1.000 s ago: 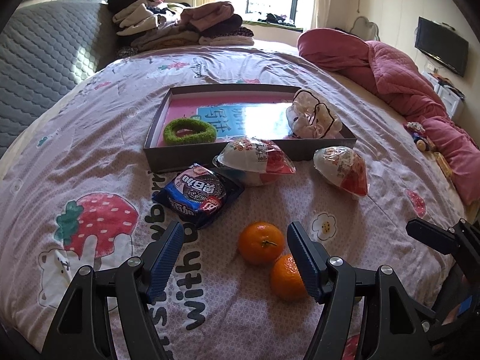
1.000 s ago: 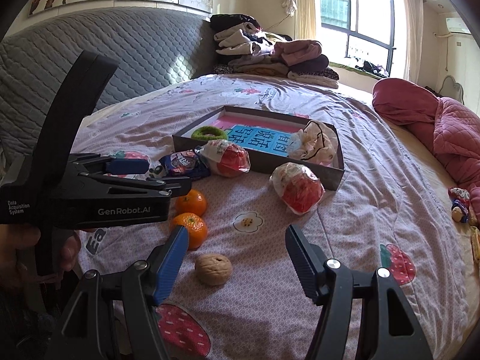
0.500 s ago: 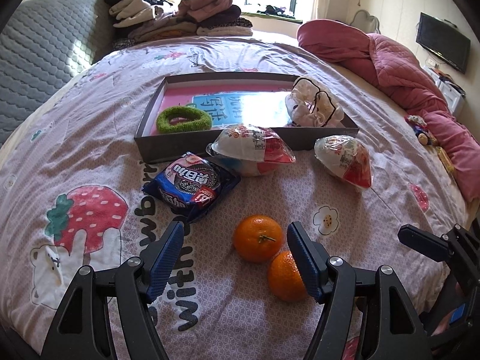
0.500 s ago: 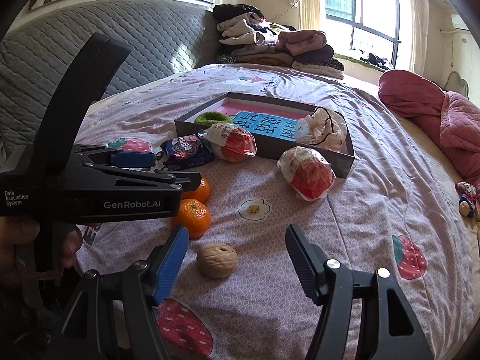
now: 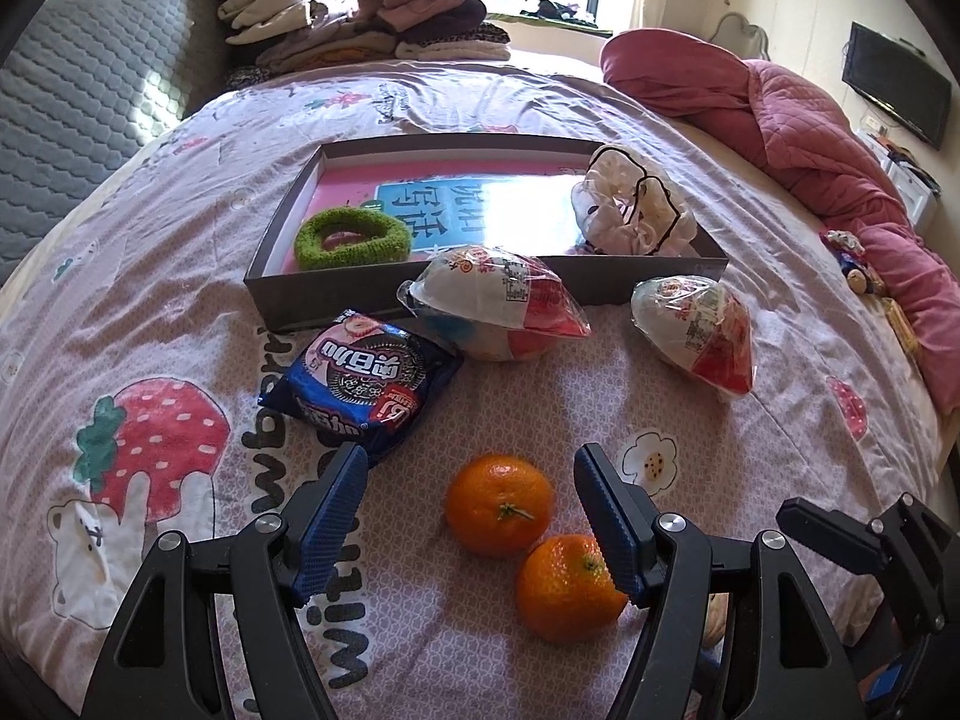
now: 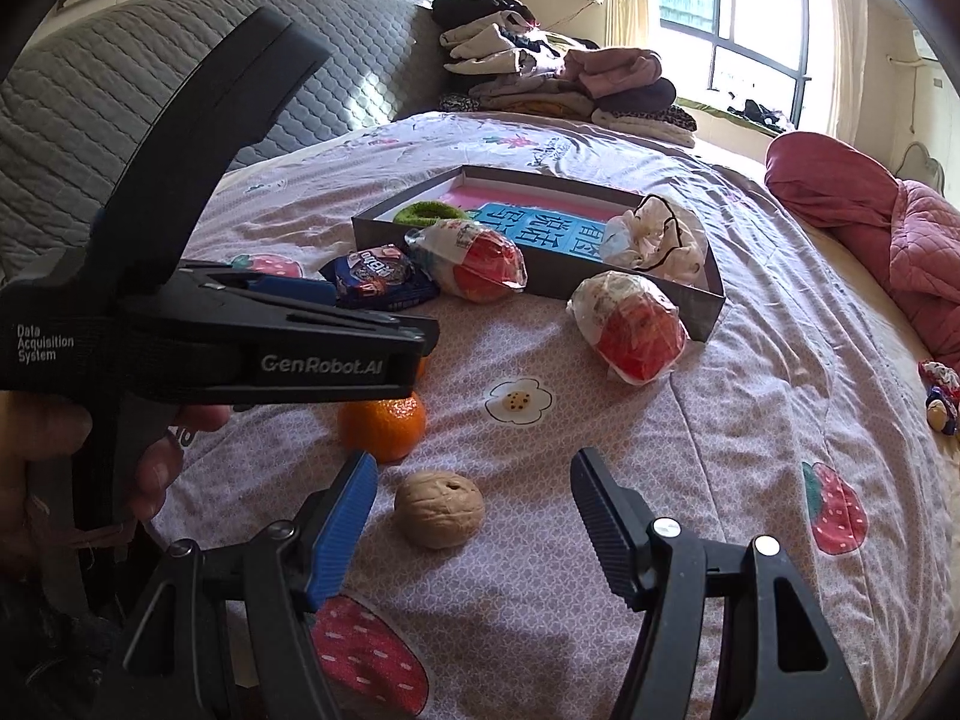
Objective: Organize objects
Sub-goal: 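Move the left tool toward an orange while the right tool approaches the walnut, then grasp the orange with the left tool while the right tool grasps the walnut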
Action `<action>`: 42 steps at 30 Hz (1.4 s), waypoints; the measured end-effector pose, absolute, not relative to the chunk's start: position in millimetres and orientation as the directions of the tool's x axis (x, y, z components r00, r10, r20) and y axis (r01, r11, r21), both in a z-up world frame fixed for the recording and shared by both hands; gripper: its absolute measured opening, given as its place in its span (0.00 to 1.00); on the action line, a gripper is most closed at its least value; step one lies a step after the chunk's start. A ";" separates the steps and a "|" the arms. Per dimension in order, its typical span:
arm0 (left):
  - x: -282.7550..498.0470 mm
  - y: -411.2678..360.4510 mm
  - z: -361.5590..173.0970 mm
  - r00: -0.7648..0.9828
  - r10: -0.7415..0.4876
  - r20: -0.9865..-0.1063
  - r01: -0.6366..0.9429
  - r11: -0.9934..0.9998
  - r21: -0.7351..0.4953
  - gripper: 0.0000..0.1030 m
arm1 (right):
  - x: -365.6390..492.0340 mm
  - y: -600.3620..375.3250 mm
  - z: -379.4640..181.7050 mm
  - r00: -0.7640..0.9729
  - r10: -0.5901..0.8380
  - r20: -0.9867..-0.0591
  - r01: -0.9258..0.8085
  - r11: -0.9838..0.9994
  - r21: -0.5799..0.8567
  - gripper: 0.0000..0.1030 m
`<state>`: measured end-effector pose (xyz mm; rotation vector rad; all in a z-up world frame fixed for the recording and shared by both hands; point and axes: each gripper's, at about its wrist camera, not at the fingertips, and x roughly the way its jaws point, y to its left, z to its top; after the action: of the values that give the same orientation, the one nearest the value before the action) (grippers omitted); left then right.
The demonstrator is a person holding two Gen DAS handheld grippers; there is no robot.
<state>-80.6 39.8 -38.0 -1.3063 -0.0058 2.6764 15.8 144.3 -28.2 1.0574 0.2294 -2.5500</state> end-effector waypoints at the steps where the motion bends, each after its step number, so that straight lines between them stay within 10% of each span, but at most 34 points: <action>1: -81.0 40.4 -38.5 -0.603 0.144 -0.784 -0.143 -0.987 -0.071 0.71 | 15.3 143.8 -29.1 -0.648 -0.273 -0.711 0.397 -0.918 -0.009 0.64; 13: -82.9 34.6 -52.8 -0.557 0.143 -0.818 -0.119 -0.989 -0.092 0.69 | 12.8 141.8 -36.0 -0.634 -0.274 -0.723 0.410 -0.912 -0.015 0.64; 21: -81.4 38.7 -53.2 -0.538 0.219 -0.814 -0.161 -0.975 -0.156 0.39 | 9.6 141.9 -41.8 -0.629 -0.262 -0.732 0.404 -0.914 -0.020 0.60; 42: -78.9 23.5 -45.1 -0.554 0.262 -0.790 -0.146 -0.965 -0.217 0.38 | 9.1 147.7 -44.3 -0.618 -0.315 -0.720 0.427 -0.904 0.029 0.34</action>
<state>-78.9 23.5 -45.1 -1.3403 -0.1857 2.5758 9.1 147.7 -44.3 1.0723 0.2029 -2.4972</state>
